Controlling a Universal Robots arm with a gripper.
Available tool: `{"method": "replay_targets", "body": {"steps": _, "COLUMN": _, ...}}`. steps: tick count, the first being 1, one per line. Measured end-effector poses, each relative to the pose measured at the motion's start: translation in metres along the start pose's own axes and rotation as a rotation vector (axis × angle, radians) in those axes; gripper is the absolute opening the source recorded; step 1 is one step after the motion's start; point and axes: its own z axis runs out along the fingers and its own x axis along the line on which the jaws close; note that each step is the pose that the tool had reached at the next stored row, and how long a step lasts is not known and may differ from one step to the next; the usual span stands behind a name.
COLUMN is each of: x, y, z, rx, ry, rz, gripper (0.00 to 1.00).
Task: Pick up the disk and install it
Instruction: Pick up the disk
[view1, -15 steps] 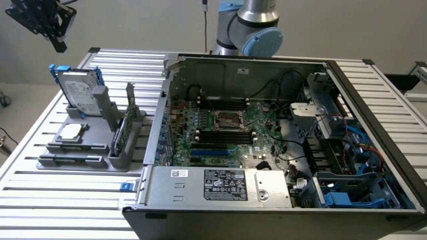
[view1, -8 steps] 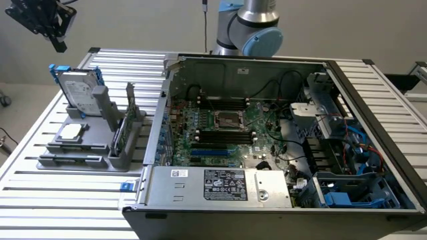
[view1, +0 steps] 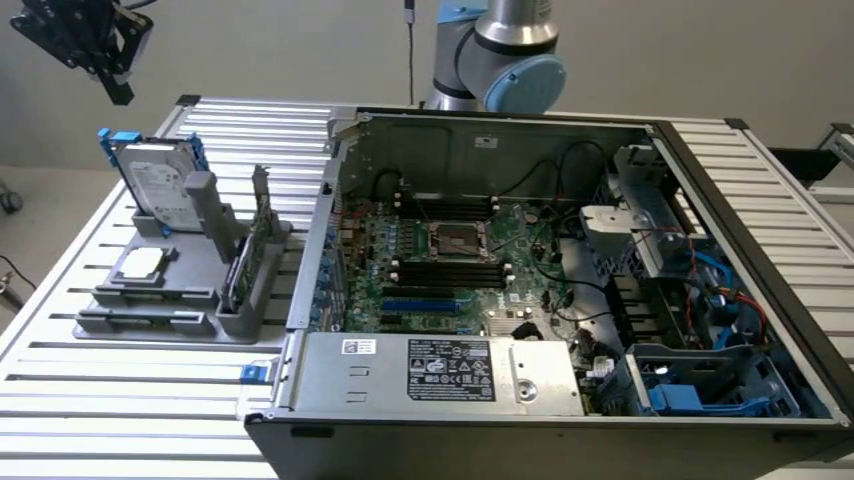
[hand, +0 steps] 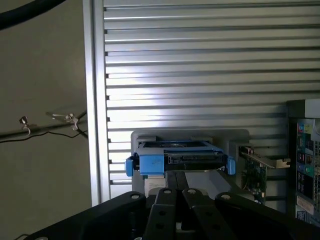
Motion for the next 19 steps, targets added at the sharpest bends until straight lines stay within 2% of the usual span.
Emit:
{"method": "replay_targets", "body": {"steps": 8, "x": 0.0017, "y": 0.0004, "z": 0.0000, "rx": 0.0000, "ry": 0.0004, "rz": -0.013, "gripper": 0.11}}
{"method": "replay_targets", "body": {"steps": 19, "x": 0.0019, "y": 0.0005, "z": 0.0001, "rx": -0.0006, "ry": 0.0063, "rz": -0.205, "gripper": 0.11}}
